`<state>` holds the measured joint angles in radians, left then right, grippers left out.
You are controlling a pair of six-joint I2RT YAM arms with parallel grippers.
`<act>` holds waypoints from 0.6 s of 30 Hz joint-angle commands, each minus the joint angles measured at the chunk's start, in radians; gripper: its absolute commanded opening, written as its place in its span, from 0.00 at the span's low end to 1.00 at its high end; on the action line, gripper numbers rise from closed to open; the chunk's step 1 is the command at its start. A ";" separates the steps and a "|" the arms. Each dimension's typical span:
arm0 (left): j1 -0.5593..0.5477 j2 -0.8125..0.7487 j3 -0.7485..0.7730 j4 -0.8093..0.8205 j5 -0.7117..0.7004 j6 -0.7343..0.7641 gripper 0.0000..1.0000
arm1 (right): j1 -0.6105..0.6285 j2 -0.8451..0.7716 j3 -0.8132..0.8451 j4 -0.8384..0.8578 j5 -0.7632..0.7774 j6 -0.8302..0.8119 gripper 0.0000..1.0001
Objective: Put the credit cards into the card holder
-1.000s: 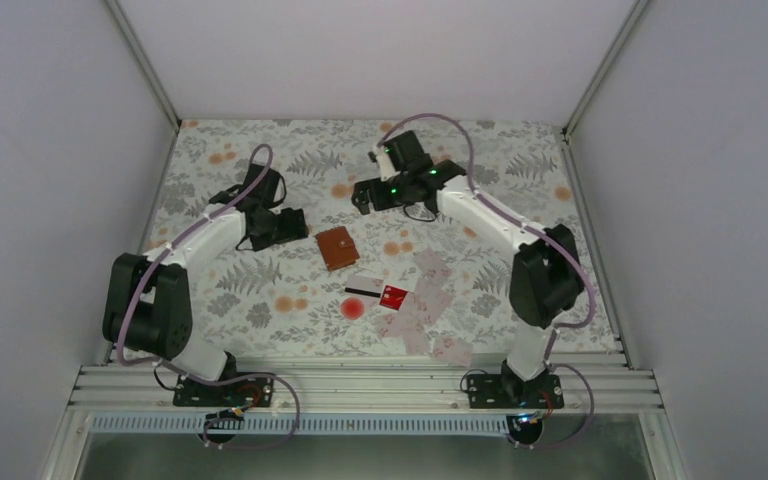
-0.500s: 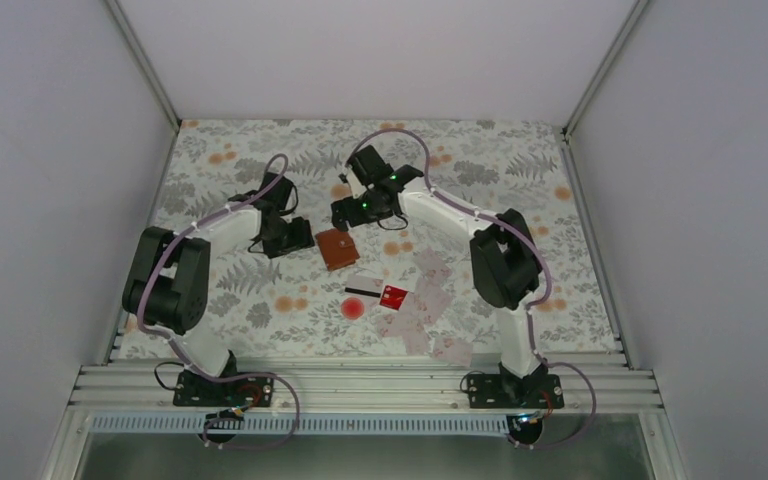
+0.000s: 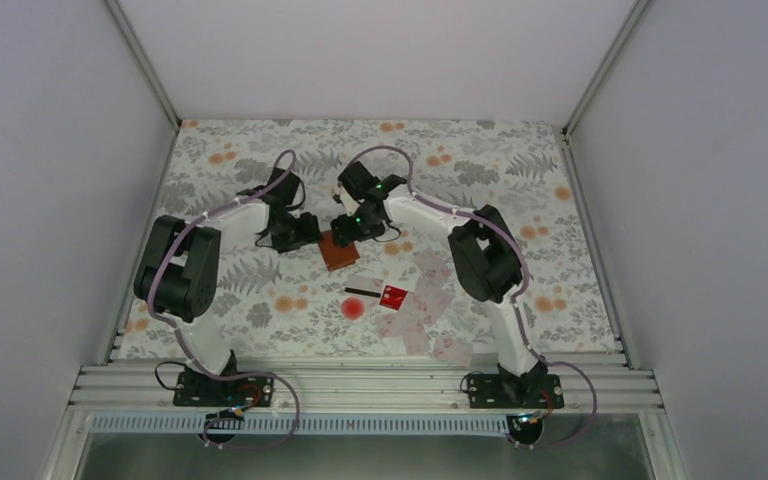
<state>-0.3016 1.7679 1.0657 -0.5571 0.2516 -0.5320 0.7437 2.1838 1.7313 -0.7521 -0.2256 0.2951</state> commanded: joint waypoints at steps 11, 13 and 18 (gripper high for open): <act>-0.004 0.087 0.083 -0.001 0.036 0.027 0.55 | 0.019 0.061 0.065 -0.040 -0.008 0.014 0.56; -0.005 0.088 0.074 0.005 0.040 0.029 0.53 | 0.020 0.070 0.069 -0.044 -0.003 0.012 0.56; -0.004 0.090 0.058 0.018 0.053 0.036 0.52 | 0.023 0.089 0.070 -0.052 0.022 0.004 0.56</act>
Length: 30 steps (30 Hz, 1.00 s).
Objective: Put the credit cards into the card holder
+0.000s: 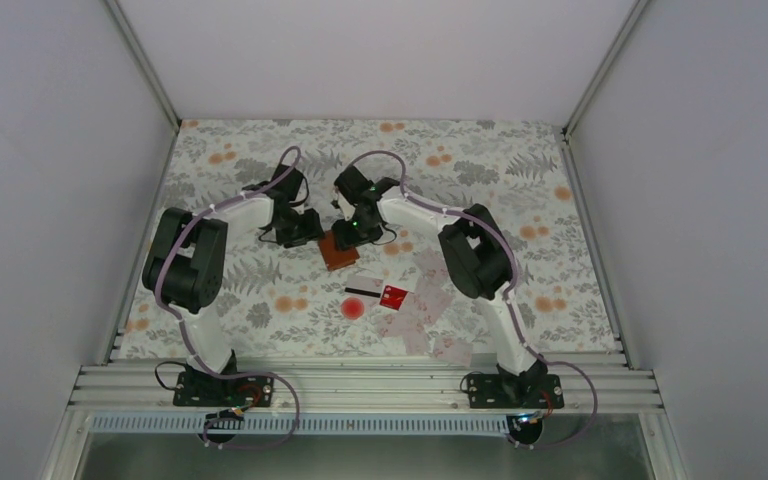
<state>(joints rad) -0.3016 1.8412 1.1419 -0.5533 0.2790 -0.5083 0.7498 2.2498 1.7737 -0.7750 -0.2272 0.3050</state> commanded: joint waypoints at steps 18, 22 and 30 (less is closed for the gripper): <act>-0.035 0.050 -0.036 0.025 -0.006 0.024 0.49 | 0.022 0.061 0.050 -0.027 0.074 -0.041 0.44; -0.053 0.062 -0.030 0.017 -0.030 0.026 0.48 | 0.029 0.066 0.048 -0.032 0.098 -0.047 0.44; -0.066 0.084 -0.051 0.006 -0.063 0.026 0.44 | 0.030 0.045 0.017 -0.012 0.142 -0.050 0.37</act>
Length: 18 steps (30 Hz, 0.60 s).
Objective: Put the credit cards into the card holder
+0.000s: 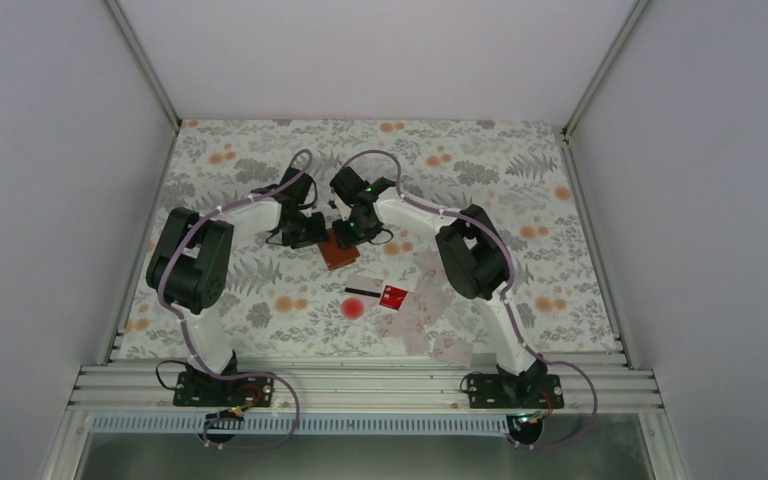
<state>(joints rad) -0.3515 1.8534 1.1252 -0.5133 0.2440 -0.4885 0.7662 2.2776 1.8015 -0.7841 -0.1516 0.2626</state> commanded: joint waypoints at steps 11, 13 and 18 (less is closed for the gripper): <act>-0.028 0.097 -0.075 -0.034 -0.091 0.031 0.37 | 0.007 -0.036 -0.031 0.029 0.089 -0.017 0.31; -0.033 0.104 -0.081 -0.034 -0.106 0.036 0.37 | -0.001 -0.047 -0.041 0.036 0.093 -0.011 0.28; -0.040 0.125 -0.104 -0.036 -0.146 0.045 0.35 | -0.035 -0.114 -0.106 0.073 0.066 -0.002 0.26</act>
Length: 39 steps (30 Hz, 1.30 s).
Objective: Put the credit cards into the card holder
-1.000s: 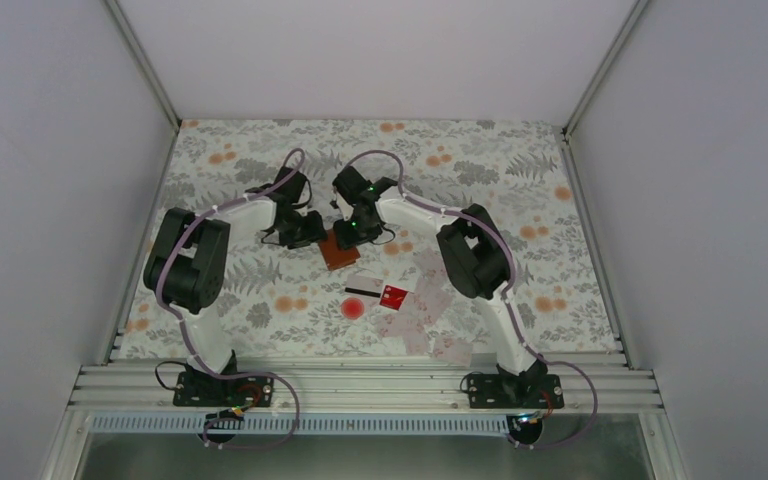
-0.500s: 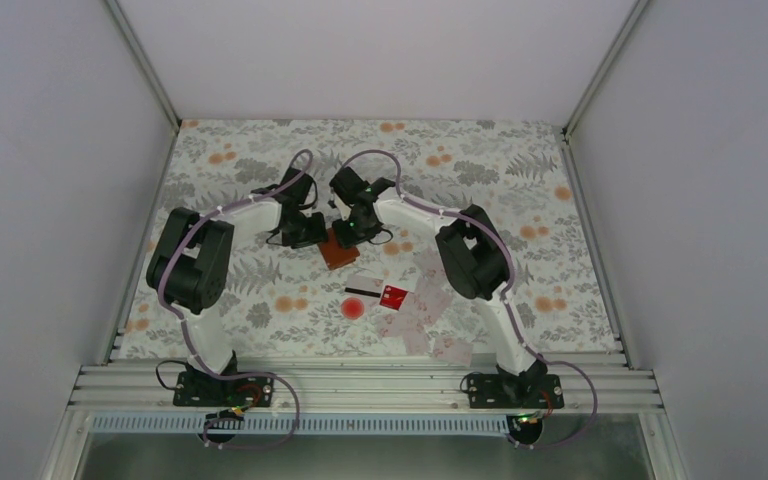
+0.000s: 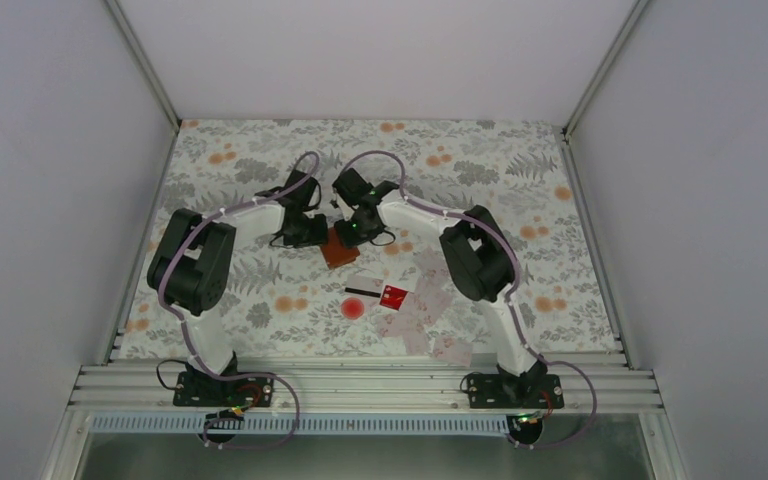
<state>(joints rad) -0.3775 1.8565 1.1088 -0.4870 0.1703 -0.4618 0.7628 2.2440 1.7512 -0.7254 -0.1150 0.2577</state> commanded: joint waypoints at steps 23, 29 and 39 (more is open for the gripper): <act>-0.062 0.122 -0.039 -0.070 -0.105 0.030 0.35 | -0.121 -0.144 -0.180 0.076 -0.074 -0.018 0.41; -0.076 0.124 0.005 -0.093 -0.120 0.041 0.36 | -0.133 -0.127 -0.144 0.086 -0.118 -0.032 0.39; -0.091 0.126 0.043 -0.123 -0.145 0.059 0.36 | -0.135 -0.105 -0.127 0.084 -0.127 -0.044 0.25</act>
<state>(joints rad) -0.4465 1.8961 1.1839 -0.5217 0.0559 -0.4282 0.6331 2.1250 1.5974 -0.6525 -0.2317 0.2237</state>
